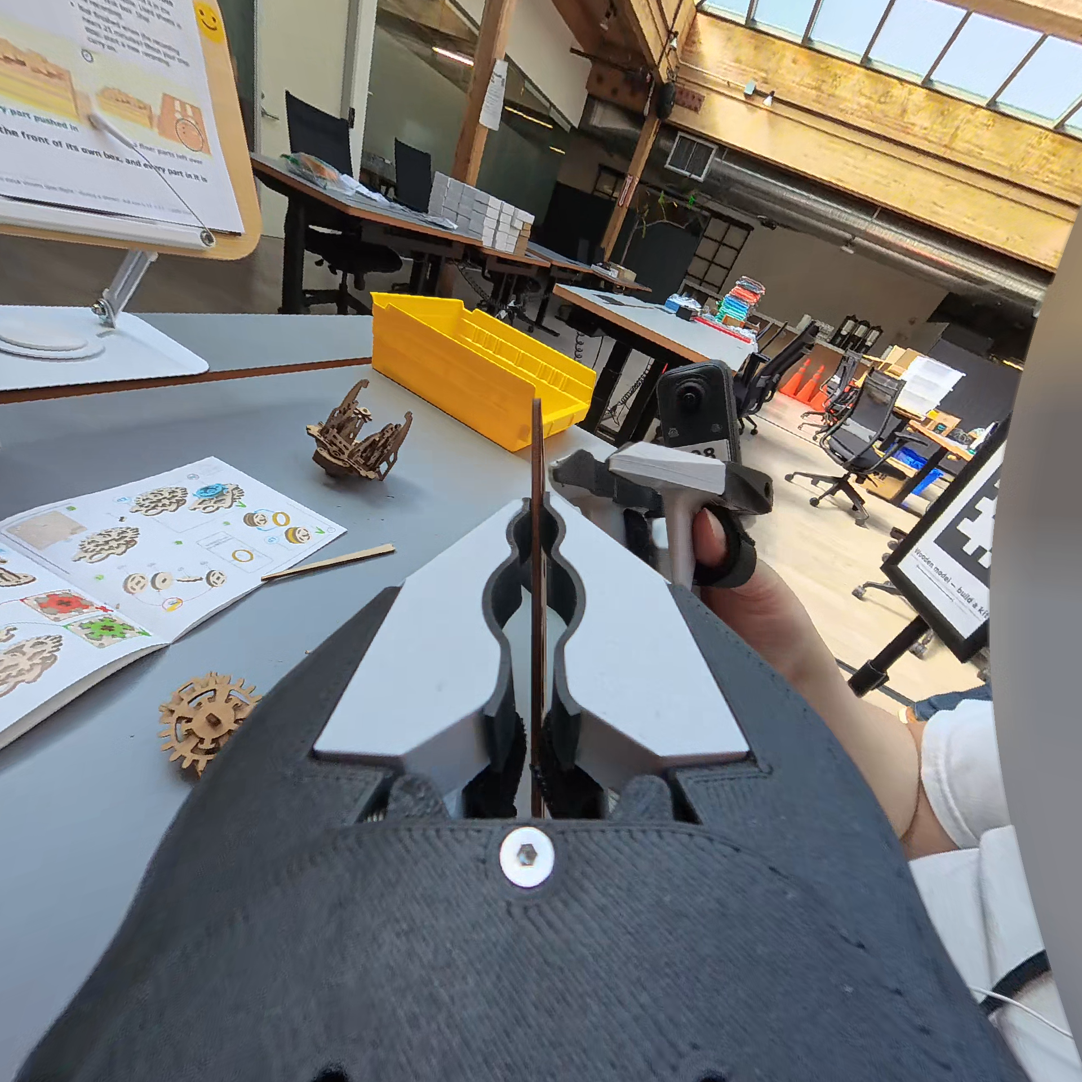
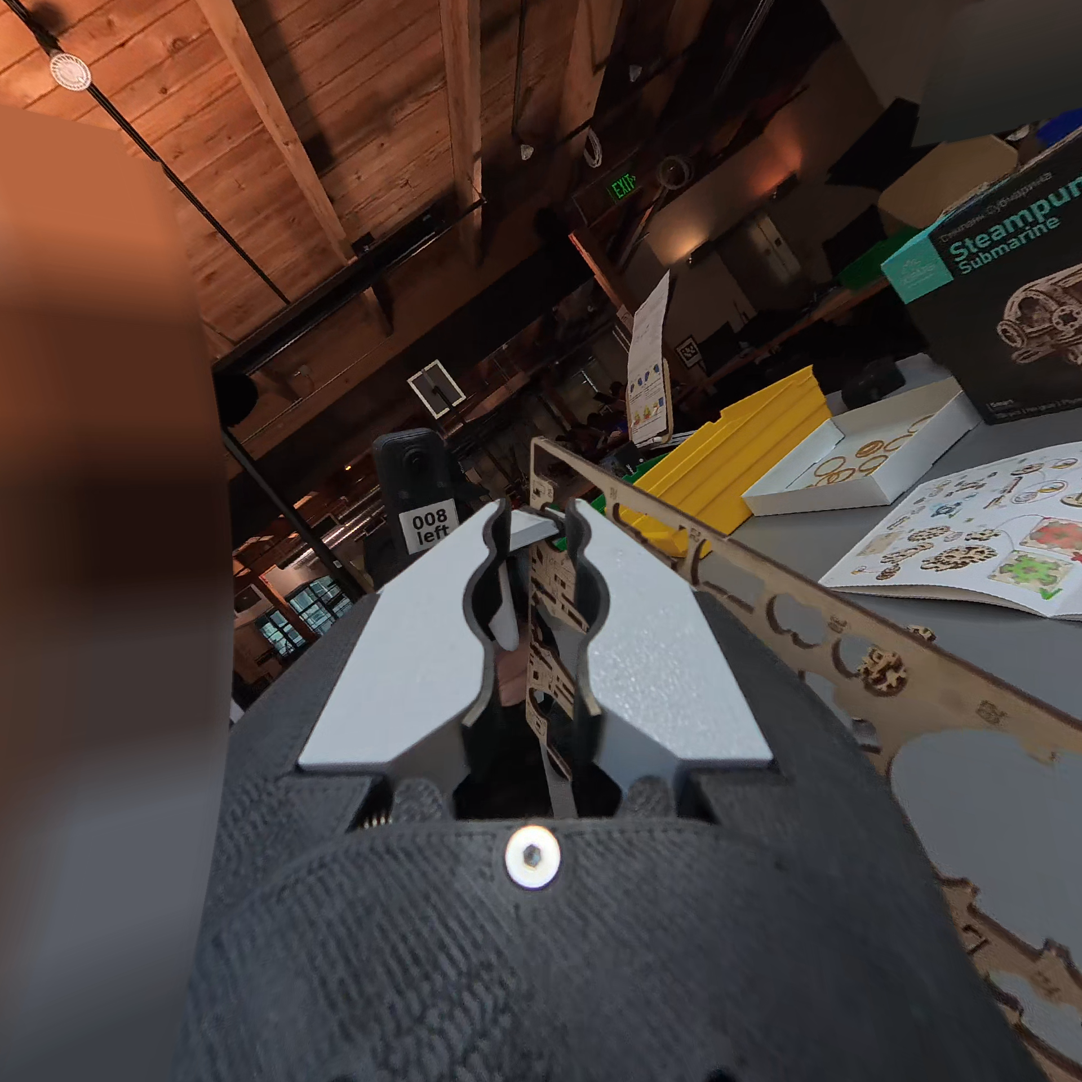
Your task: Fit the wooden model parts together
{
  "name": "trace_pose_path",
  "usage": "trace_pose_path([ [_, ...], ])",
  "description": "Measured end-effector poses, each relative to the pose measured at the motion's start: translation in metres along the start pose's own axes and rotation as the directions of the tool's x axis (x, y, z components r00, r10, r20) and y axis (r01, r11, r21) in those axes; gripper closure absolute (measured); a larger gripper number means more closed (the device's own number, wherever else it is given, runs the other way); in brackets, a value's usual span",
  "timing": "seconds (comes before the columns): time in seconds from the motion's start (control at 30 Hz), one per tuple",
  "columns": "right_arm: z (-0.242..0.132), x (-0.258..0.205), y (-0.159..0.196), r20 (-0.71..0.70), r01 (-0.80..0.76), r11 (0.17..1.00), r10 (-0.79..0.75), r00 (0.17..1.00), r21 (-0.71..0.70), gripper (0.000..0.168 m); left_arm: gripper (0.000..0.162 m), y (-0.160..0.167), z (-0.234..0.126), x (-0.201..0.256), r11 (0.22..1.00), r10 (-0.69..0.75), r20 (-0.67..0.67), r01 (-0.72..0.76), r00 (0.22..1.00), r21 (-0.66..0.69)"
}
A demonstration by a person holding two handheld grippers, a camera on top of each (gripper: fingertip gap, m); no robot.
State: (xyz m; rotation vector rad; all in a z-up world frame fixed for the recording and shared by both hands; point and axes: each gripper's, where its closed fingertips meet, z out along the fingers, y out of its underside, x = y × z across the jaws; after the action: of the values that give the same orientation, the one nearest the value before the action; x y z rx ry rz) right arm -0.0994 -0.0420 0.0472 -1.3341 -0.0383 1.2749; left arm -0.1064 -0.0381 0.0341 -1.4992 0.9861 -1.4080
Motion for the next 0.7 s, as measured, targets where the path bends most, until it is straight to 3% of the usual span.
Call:
trace_pose_path([
  [0.03,0.001,0.002,0.002,-0.016,0.006,1.0,-0.006,1.0,0.0,0.151,0.162,0.001,-0.003,0.001,1.0,0.002,0.002,-0.002,1.0,0.016],
  [0.4,0.026,-0.012,0.022,0.021,-0.056,0.995,0.058,0.998,-0.078,0.152,0.162,0.005,-0.022,0.001,0.995,-0.003,-0.02,0.005,1.0,0.102],
  [0.6,0.031,-0.006,0.028,-0.043,-0.017,0.991,0.011,0.999,-0.131,0.164,0.162,0.005,-0.028,0.0,0.992,0.003,-0.02,0.0,1.0,0.123],
  [0.7,0.033,-0.005,0.031,-0.096,0.062,0.983,-0.079,0.992,-0.174,0.159,0.162,0.004,-0.028,0.0,0.99,0.01,-0.019,-0.008,1.0,0.139],
])
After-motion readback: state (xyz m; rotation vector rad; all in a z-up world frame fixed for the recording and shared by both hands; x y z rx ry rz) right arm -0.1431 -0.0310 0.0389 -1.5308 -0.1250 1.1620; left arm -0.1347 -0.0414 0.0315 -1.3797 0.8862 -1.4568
